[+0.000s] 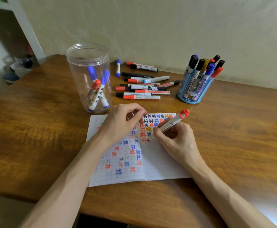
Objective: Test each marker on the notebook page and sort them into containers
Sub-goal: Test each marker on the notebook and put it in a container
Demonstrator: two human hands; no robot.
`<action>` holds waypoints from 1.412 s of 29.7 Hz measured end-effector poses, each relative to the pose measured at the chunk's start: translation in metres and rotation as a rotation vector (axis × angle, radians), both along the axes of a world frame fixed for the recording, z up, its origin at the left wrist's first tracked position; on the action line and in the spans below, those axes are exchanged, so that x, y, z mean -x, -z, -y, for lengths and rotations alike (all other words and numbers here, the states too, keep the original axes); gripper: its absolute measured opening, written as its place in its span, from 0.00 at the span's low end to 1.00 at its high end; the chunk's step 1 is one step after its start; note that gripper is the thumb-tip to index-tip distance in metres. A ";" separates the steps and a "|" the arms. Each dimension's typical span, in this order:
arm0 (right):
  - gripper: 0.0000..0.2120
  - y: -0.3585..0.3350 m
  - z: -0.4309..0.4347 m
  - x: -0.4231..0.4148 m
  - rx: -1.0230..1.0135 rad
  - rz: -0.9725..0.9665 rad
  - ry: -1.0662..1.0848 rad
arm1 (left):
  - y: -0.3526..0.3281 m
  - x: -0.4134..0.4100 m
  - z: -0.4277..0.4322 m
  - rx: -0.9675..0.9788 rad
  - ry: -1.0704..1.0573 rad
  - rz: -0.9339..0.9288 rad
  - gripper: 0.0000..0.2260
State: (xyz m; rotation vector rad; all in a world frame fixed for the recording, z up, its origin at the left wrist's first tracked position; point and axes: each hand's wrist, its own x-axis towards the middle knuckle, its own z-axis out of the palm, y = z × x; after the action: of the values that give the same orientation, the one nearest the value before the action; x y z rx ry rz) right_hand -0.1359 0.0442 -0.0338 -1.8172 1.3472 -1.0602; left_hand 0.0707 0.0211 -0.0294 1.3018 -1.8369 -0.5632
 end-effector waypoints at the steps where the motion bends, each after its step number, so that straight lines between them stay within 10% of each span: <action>1: 0.06 0.000 0.000 0.000 0.005 -0.006 0.012 | 0.000 0.000 0.000 -0.002 0.002 -0.001 0.07; 42: 0.07 0.000 0.002 0.001 -0.027 0.014 0.096 | 0.000 -0.001 0.000 -0.006 0.008 -0.026 0.07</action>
State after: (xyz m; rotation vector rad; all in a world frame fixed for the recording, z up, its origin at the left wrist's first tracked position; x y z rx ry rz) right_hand -0.1369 0.0422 -0.0334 -1.7372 1.4464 -1.0969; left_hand 0.0714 0.0213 -0.0292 1.2859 -1.8213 -0.5870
